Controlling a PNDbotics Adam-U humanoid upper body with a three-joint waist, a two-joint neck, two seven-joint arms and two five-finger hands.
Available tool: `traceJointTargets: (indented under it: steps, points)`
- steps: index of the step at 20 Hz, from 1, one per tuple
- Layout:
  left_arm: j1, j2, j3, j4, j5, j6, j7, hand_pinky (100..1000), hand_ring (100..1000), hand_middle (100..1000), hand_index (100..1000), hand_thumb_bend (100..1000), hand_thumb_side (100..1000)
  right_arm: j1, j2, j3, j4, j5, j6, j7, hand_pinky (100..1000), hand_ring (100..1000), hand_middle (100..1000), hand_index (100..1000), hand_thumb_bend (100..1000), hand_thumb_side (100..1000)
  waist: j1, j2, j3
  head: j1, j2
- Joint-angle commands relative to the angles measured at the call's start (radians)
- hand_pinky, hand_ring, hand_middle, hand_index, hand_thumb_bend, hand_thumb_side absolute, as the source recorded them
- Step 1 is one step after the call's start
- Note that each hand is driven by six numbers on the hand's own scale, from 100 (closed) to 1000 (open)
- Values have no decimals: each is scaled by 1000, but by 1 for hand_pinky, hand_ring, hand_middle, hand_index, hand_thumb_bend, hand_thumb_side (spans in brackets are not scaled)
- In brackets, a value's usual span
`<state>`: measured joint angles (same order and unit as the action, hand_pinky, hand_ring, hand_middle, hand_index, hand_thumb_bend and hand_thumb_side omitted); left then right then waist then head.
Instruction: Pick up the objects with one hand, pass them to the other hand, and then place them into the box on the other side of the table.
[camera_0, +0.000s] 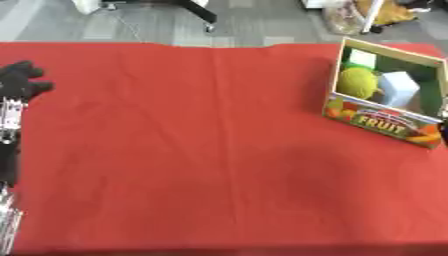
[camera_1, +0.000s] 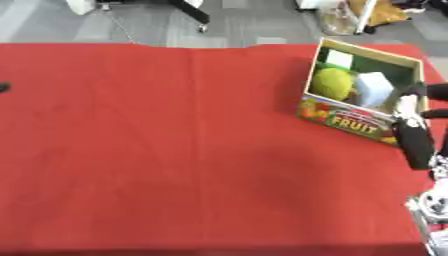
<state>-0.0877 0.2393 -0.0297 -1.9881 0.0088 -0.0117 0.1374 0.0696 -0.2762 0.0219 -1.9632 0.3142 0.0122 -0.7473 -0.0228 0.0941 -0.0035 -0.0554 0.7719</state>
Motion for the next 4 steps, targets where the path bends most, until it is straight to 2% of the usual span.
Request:
traceJointTargets:
  steps: [1, 4]
  points:
    - [-4, -8, -9, -12, 3, -3, 10, 887, 693, 701, 801, 386, 745, 1, 33, 20, 25, -24, -40, -49, 480, 640, 558, 875, 100, 599, -6, -14, -2, -5, -2]
    - [0, -20, -13, -12, 3, 7, 24, 884, 686, 695, 797, 378, 753, 0, 48, 42, 60, -32, -70, -67, 479, 637, 556, 873, 100, 604, -5, -16, 4, -1, -2]
